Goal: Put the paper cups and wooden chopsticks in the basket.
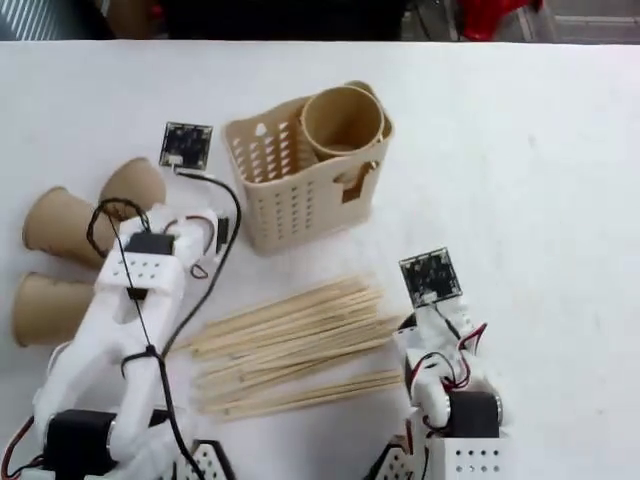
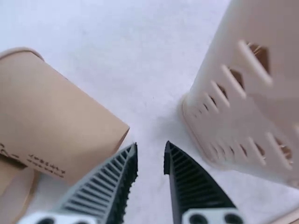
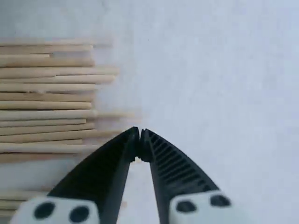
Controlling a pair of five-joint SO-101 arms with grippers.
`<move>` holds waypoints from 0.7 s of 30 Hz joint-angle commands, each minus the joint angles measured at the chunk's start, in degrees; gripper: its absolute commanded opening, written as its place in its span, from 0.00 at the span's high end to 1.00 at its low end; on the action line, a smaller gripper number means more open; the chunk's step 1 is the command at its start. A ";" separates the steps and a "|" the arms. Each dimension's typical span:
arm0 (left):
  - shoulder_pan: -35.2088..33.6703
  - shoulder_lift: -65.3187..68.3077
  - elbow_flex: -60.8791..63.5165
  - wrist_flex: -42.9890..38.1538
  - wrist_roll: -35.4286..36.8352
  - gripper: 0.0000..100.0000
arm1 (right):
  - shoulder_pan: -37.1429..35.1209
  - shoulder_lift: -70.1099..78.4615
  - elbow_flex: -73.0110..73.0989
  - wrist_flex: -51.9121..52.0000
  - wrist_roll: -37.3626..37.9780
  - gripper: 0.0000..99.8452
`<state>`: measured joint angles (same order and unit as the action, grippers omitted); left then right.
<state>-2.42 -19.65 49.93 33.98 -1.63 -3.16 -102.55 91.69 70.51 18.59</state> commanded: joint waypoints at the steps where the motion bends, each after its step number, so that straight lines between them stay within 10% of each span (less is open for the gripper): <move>1: -0.22 -1.89 -0.44 -1.14 -0.62 0.89 | 0.66 -0.92 4.66 -1.54 0.44 0.98; 11: -1.98 -4.18 -1.58 -0.79 -0.26 0.89 | 0.57 -0.57 5.10 2.15 0.26 0.98; 21: -22.73 -35.30 -2.02 6.95 -0.53 0.85 | 0.57 -0.48 5.10 2.07 0.35 0.98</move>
<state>-17.98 -46.11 49.58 37.93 -1.63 -3.16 -102.73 96.35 72.26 18.68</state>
